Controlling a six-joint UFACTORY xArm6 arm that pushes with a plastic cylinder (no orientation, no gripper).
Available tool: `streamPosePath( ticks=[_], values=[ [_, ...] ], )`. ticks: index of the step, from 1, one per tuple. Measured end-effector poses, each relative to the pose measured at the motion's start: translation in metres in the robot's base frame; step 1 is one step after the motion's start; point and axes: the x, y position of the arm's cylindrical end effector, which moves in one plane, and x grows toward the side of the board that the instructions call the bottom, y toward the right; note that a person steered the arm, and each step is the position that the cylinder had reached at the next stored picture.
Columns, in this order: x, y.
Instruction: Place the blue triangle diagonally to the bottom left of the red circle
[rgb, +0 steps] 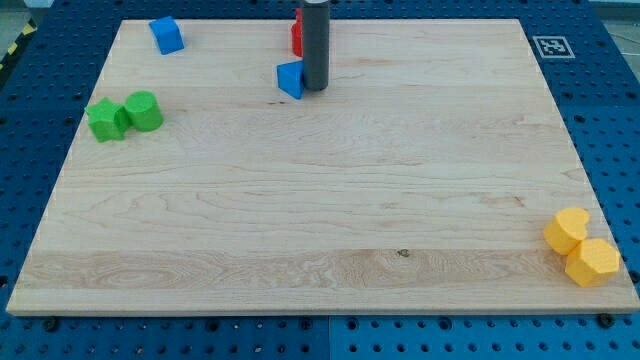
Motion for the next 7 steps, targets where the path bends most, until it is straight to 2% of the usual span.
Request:
streamPosePath(
  ticks=[7],
  values=[
    [-0.021,-0.016]
  ],
)
